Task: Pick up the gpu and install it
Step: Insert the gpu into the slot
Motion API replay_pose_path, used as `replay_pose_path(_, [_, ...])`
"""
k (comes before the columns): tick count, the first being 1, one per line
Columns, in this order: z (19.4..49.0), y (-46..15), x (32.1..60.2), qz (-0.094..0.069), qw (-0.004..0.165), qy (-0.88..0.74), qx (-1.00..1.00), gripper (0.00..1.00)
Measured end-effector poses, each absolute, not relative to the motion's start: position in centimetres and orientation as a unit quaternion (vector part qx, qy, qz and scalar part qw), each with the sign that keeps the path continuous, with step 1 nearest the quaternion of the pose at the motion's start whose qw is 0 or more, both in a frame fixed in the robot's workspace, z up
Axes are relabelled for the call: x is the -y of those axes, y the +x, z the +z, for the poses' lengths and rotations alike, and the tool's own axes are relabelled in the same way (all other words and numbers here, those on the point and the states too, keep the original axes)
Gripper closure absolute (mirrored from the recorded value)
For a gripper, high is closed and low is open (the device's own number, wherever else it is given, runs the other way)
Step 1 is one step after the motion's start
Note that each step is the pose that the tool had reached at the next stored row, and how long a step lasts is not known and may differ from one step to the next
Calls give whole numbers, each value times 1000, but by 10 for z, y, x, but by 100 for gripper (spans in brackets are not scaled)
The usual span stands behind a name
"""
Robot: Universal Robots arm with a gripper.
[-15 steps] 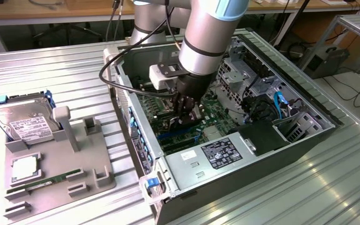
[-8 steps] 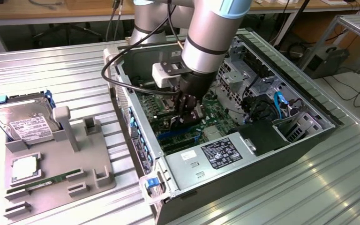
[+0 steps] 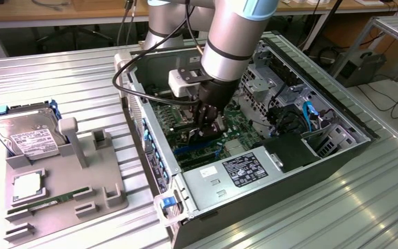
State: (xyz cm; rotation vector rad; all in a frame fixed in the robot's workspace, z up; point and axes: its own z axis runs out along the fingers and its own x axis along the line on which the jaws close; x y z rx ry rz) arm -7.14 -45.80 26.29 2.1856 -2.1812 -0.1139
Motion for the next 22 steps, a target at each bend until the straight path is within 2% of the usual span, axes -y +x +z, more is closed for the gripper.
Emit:
replay_pose_path(17, [253, -71, 458, -53, 42, 699, 712, 74])
replay_pose_path(22, [252, -71, 458, -54, 42, 699, 712, 74])
